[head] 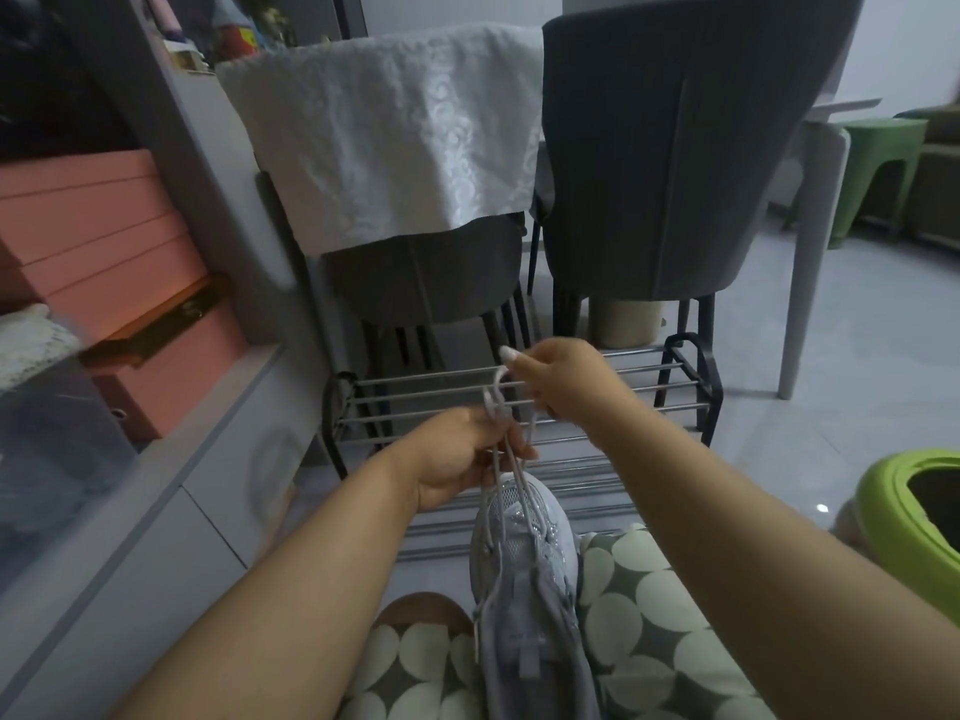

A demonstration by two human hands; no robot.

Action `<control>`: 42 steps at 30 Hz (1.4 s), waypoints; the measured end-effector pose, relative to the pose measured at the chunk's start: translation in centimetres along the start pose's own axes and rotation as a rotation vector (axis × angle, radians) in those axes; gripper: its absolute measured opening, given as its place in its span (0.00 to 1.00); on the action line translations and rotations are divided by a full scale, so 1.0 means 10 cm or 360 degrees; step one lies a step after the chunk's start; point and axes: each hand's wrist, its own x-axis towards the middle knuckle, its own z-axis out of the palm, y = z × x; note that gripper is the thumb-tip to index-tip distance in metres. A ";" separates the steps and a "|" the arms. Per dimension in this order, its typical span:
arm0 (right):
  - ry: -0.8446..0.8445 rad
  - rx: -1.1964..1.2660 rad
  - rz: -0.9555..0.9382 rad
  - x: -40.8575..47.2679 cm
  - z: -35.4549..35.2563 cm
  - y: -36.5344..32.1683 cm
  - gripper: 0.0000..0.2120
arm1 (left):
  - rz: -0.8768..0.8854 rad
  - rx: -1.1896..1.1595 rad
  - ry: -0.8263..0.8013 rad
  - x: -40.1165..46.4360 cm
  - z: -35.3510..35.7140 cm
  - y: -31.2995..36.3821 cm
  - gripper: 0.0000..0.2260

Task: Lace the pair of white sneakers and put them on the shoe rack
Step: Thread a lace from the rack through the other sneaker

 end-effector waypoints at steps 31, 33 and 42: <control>-0.0063 0.0096 -0.0241 -0.37 0.21 0.27 0.16 | -0.0210 -0.0089 -0.0390 -0.06 0.01 -0.03 0.39; -0.0031 0.0125 -0.0285 -0.33 0.18 0.20 0.16 | -0.0291 -0.0085 -0.0438 -0.09 -0.02 -0.01 0.43; 0.0124 0.0183 -0.0393 -0.27 0.13 0.11 0.13 | -0.0212 0.0230 -0.0287 -0.25 -0.11 0.09 0.37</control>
